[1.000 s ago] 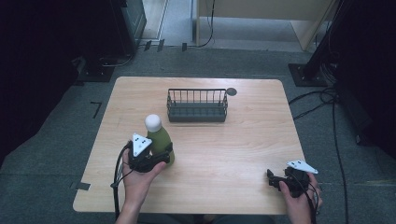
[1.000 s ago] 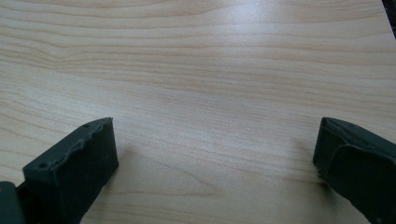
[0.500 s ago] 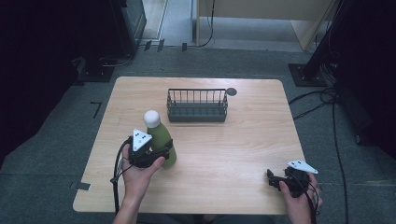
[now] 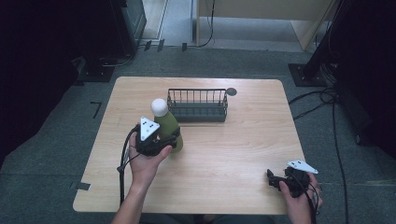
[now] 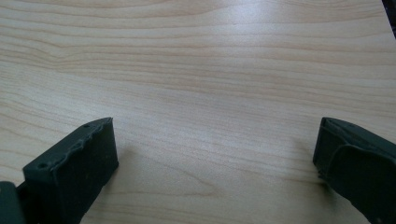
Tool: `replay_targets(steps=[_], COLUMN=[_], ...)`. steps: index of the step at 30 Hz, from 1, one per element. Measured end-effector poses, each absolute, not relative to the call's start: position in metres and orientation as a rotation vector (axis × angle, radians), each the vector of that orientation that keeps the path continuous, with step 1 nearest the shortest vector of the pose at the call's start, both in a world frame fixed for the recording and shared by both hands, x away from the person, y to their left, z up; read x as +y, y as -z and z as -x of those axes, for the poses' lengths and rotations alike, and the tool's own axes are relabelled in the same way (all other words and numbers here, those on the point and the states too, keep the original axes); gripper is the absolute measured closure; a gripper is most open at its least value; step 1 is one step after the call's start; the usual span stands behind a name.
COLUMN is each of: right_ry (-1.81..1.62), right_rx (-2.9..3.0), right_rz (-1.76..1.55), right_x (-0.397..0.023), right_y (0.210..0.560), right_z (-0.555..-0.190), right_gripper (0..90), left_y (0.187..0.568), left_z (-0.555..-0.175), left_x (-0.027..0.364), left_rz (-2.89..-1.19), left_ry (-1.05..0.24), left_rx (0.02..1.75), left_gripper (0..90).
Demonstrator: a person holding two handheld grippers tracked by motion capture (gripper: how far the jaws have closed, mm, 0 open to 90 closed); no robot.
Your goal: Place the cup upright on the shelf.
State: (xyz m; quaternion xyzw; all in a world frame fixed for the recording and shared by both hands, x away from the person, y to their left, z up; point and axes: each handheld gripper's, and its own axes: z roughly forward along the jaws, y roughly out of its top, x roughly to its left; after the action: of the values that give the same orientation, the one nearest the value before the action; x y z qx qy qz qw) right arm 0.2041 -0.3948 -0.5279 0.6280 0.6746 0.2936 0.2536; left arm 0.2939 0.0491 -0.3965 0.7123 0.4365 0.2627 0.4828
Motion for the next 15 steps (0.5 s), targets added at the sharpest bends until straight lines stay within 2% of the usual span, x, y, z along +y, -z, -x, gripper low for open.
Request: replay_targets(steps=[15], right_ry=[-0.799], right_rx=[1.831], right_rz=[-1.709], right_x=[-0.395], right_y=[0.528], right_z=[-0.204], right_gripper=[0.0], left_y=[0.369], left_z=[-0.315], left_x=[0.026], left_rz=[-1.641], left_ry=[-0.739], left_rx=[0.975], left_gripper=[21.9])
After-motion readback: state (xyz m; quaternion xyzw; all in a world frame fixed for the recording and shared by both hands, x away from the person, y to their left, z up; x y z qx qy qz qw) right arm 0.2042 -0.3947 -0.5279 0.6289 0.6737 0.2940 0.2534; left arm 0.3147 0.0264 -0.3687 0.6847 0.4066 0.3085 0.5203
